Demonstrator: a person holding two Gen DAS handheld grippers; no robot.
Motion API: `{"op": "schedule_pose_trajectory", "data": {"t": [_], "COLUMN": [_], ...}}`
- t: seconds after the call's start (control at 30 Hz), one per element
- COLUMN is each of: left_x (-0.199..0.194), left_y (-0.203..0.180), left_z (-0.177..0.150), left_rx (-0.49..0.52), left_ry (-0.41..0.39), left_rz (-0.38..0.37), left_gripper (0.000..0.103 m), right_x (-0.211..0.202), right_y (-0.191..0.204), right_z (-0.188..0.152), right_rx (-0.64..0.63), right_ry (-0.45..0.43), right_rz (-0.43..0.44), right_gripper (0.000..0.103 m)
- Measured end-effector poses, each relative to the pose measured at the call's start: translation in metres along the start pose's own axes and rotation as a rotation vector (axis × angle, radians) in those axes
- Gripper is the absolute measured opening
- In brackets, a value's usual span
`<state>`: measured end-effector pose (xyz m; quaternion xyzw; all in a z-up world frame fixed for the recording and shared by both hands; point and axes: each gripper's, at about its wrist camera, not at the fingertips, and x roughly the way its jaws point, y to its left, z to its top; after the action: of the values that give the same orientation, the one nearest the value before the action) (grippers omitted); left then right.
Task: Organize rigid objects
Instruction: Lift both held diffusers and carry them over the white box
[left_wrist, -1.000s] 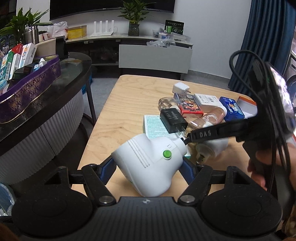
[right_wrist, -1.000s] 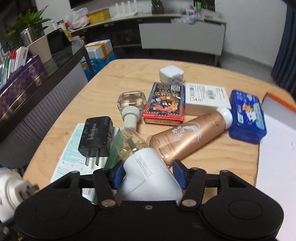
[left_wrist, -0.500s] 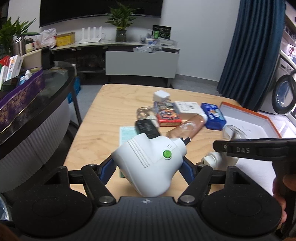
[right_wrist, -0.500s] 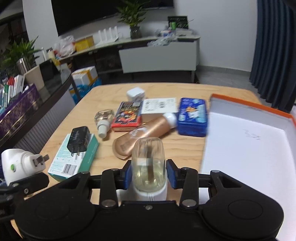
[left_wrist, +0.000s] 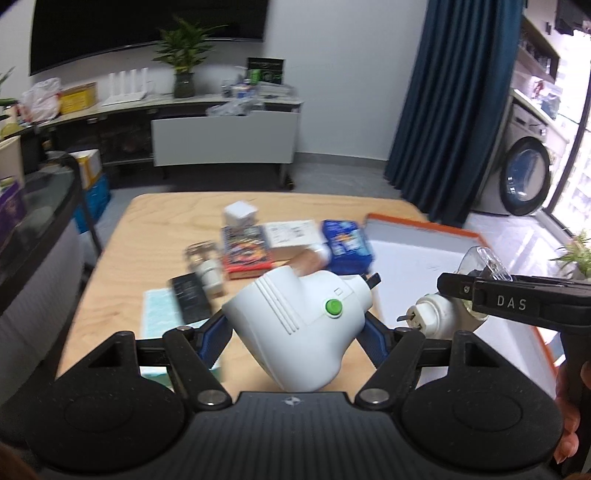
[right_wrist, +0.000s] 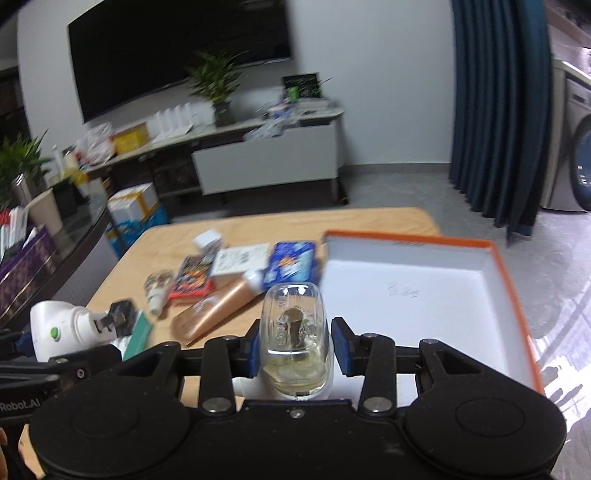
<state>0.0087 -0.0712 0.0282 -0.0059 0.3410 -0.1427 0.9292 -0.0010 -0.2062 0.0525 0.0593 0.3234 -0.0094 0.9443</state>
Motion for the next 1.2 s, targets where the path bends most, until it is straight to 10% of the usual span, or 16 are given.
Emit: {"op": "schedule_pose_trajectory", "data": {"t": [0.53,1.2], "left_x": [0.057,0.078], "left_y": [-0.094,-0.11], "left_z": [0.05,0.058], "left_rx": [0.078,0.084], "left_ry": [-0.004,0.015], "left_rz": [-0.155,-0.136], "left_gripper": [0.074,0.074], "right_x": [-0.022,0.001], "right_y": [-0.103,-0.123], "right_z": [0.033,0.043], "right_rx": [0.093,0.086], "right_ry": [-0.084,-0.054], "right_rz": [-0.149,-0.154], "right_gripper": [0.047,0.047]}}
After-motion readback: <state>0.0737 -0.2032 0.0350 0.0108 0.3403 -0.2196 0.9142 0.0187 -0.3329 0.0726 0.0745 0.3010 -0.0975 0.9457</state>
